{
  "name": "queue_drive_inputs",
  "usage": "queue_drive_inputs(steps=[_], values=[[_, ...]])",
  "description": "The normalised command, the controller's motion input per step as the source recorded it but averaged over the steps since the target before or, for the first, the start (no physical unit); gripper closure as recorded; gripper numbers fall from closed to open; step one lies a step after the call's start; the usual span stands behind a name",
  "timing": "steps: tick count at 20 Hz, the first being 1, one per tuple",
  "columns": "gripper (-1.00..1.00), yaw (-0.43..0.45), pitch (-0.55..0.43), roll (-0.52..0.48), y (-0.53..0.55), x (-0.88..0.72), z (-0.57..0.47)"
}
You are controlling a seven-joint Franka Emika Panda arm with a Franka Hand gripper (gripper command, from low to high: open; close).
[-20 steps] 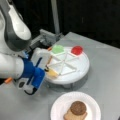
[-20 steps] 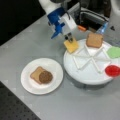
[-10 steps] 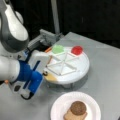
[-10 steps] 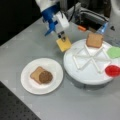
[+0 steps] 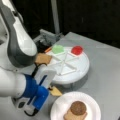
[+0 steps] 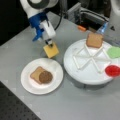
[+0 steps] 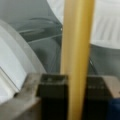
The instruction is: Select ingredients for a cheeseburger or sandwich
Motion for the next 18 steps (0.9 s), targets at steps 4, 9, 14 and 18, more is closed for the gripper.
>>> queue_drive_inputs(steps=[4, 9, 14, 18], values=[[1.0, 0.347, -0.008, 0.128, -0.04, 0.72, -0.03], [1.0, 0.361, -0.032, 0.103, -0.13, 0.71, -0.16], [1.0, 0.317, -0.017, 0.064, -0.22, 0.49, -0.14], [1.0, 0.303, 0.019, 0.044, -0.18, 0.28, -0.05]])
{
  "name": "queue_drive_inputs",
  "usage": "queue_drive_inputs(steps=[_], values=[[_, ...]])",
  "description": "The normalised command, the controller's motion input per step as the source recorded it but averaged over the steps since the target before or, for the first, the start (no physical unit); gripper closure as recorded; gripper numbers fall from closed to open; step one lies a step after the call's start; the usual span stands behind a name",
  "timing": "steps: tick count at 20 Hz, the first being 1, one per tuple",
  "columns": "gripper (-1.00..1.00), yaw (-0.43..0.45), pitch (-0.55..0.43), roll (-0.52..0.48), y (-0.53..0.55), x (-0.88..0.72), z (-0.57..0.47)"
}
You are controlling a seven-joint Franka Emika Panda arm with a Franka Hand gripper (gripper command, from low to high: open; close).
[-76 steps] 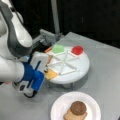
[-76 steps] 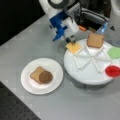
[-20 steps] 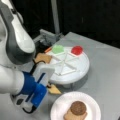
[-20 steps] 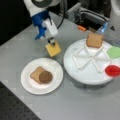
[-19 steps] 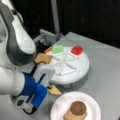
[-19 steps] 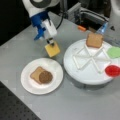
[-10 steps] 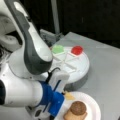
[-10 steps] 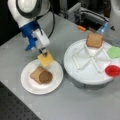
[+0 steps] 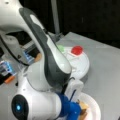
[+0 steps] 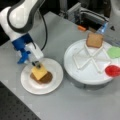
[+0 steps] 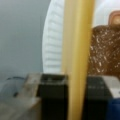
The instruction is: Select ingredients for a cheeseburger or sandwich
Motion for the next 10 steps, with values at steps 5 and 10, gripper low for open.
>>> queue_drive_inputs(steps=[5, 10], values=[[1.0, 0.283, 0.038, 0.018, -0.12, 0.2, 0.01], [1.0, 0.3, 0.06, -0.024, -0.13, 0.18, 0.0]])
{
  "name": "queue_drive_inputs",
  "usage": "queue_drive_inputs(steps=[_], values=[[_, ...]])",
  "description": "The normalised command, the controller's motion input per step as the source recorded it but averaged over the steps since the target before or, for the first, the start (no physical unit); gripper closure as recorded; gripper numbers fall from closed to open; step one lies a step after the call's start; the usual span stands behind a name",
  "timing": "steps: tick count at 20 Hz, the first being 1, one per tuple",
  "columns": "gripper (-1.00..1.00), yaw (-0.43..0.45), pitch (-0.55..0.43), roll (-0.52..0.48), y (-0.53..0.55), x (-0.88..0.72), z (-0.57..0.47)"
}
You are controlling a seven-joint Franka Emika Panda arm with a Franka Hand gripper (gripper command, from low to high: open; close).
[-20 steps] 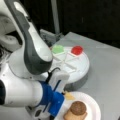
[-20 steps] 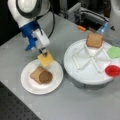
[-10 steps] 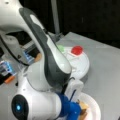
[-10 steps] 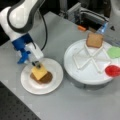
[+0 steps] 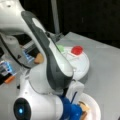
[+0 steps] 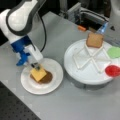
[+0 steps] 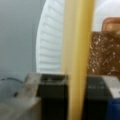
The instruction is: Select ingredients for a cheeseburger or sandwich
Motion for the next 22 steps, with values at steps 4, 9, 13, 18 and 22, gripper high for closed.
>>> queue_drive_inputs(steps=[4, 9, 13, 18, 22], values=[[1.0, 0.341, 0.092, -0.048, -0.15, 0.16, -0.02], [1.0, 0.347, 0.092, -0.035, -0.17, 0.16, -0.02], [1.0, 0.302, 0.069, 0.0, -0.17, 0.14, -0.01], [1.0, 0.273, 0.049, 0.022, -0.15, 0.11, -0.01], [1.0, 0.266, 0.039, 0.027, -0.15, 0.12, -0.02]])
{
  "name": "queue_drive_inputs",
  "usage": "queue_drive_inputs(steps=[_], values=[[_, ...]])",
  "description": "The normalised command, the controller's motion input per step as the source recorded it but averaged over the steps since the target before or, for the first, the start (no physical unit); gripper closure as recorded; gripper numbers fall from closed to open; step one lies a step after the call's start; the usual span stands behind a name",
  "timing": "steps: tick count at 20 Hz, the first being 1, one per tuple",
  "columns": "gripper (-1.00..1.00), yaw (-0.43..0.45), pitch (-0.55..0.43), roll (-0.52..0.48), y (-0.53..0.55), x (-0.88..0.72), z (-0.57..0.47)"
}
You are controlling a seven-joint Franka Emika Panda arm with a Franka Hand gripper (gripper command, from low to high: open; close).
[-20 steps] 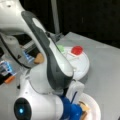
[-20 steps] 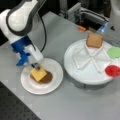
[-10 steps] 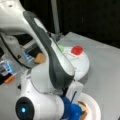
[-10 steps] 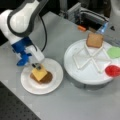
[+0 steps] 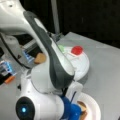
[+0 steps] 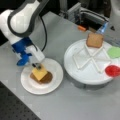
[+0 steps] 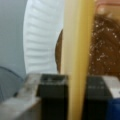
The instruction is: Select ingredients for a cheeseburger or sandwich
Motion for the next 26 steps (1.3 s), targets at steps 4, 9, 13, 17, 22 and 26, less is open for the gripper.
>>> queue_drive_inputs(steps=[4, 9, 13, 17, 22, 26], values=[[1.0, 0.273, 0.037, 0.024, -0.16, 0.13, -0.05], [-1.0, 0.274, 0.04, 0.016, -0.16, 0.13, -0.05], [-1.0, 0.265, 0.043, 0.014, -0.16, 0.13, -0.02], [-1.0, 0.263, 0.042, 0.015, -0.16, 0.12, -0.02], [-1.0, 0.27, 0.043, 0.011, -0.18, 0.12, -0.01], [-1.0, 0.271, 0.051, 0.015, -0.19, 0.08, 0.02]])
